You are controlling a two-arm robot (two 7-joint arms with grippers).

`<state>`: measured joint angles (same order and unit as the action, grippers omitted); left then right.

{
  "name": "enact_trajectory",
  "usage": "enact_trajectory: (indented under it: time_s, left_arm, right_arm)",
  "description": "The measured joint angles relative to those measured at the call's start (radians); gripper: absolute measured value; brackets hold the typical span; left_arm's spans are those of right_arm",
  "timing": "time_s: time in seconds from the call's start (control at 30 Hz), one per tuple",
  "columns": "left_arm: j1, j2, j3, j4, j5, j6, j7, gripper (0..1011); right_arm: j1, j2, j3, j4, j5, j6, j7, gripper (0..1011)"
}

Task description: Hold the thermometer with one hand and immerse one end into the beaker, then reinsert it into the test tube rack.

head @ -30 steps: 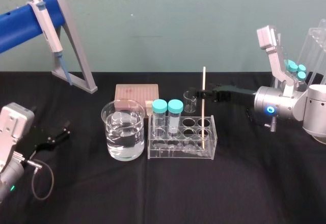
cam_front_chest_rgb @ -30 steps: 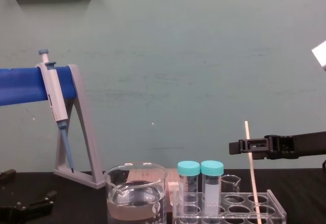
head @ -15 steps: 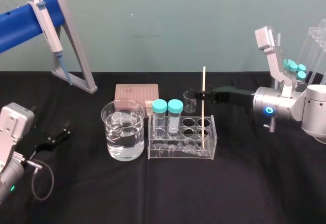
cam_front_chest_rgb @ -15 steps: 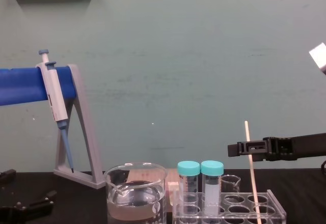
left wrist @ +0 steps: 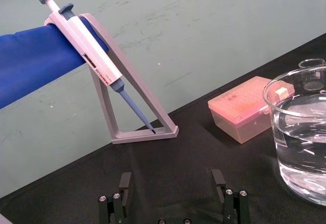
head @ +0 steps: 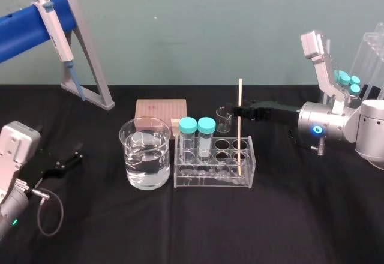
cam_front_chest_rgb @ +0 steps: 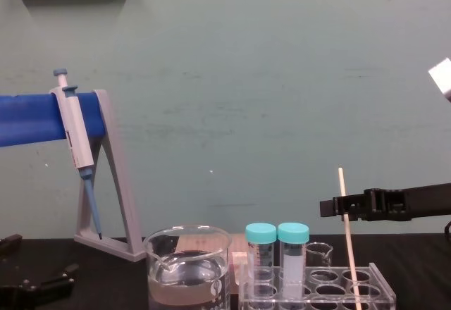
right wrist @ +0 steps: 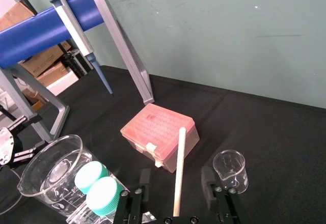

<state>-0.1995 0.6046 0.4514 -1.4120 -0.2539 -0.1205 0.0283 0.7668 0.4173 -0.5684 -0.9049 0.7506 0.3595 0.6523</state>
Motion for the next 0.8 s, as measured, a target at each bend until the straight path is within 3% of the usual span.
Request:
enact_trajectory:
  time_s: [0.6,0.8]
  left_arm:
    - [0.000,0.000,0.000,0.000,0.000,0.000,0.000,1004]
    - [0.000,0.000,0.000,0.000,0.000,0.000,0.000,1004]
  right_arm:
    - [0.000,0.000,0.000,-0.001,0.001,0.000,0.000,92]
    - [0.000,0.000,0.000,-0.001,0.001,0.000,0.000,53]
